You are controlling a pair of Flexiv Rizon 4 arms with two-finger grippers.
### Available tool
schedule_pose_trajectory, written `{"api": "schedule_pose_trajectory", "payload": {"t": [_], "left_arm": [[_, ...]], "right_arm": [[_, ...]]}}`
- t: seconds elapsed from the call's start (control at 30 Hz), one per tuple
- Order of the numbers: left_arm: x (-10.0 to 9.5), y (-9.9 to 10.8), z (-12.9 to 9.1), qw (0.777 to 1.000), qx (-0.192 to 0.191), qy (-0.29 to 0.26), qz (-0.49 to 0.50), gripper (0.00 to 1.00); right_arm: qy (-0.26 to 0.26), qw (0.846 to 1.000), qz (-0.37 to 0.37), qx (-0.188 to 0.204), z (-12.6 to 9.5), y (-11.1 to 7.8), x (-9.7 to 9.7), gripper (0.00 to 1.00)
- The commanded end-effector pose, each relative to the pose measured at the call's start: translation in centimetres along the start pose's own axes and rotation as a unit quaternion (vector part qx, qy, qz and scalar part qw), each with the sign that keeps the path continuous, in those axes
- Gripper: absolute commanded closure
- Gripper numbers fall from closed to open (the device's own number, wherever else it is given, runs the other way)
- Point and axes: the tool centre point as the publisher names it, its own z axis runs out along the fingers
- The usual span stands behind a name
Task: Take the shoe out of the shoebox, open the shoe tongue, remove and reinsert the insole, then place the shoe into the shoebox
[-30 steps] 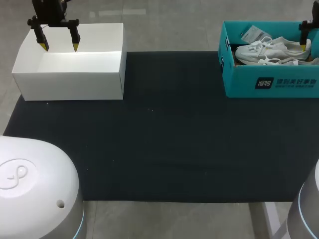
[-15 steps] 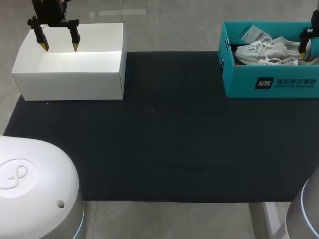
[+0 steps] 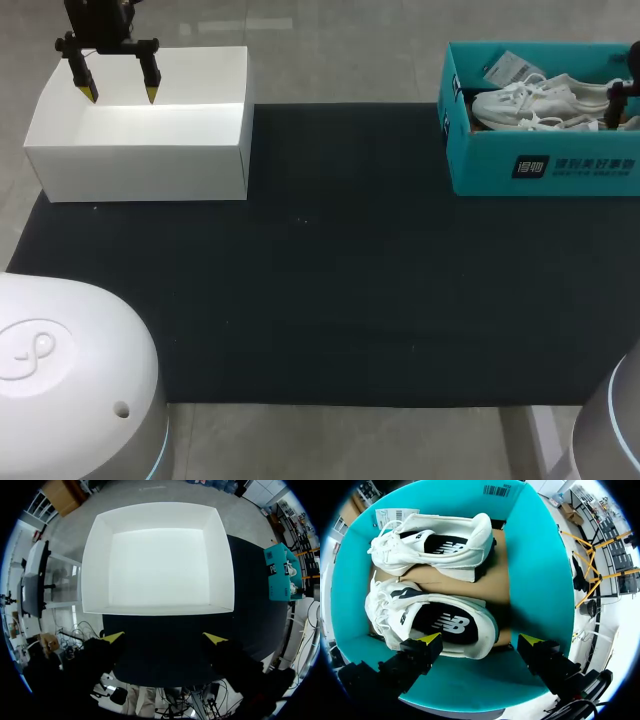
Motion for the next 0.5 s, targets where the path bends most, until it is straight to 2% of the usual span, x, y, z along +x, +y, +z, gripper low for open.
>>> {"api": "schedule_pose_trajectory", "payload": {"t": [0.03, 0.17, 0.2, 0.23, 0.33, 0.43, 0.5], "left_arm": [[0.0, 0.0, 0.0, 1.000, 0.000, 0.000, 0.000, 0.00], [0.0, 0.0, 0.0, 1.000, 0.000, 0.000, 0.000, 0.00], [0.0, 0.0, 0.0, 1.000, 0.000, 0.000, 0.000, 0.00], [0.0, 0.0, 0.0, 1.000, 0.000, 0.000, 0.000, 0.00], [0.0, 0.0, 0.0, 1.000, 0.000, 0.000, 0.000, 0.00], [0.0, 0.0, 0.0, 1.000, 0.000, 0.000, 0.000, 0.00], [0.0, 0.0, 0.0, 1.000, 0.000, 0.000, 0.000, 0.00]], "right_arm": [[0.004, 1.000, 0.001, 0.010, 1.3, 0.7, 0.2, 0.00], [0.001, 1.000, 0.000, 0.022, 2.4, 0.6, 0.6, 0.00], [-0.001, 1.000, 0.002, 0.026, 2.7, 0.5, 0.6, 0.16], [-0.003, 1.000, 0.003, 0.030, 2.9, 0.4, 0.6, 0.53], [-0.007, 0.999, 0.011, 0.039, 3.5, 0.2, 0.4, 0.83], [-0.012, 0.999, 0.019, 0.046, 3.6, 0.0, 0.2, 1.00], [-0.017, 0.998, 0.027, 0.049, 3.6, -0.1, 0.1, 1.00]]}}
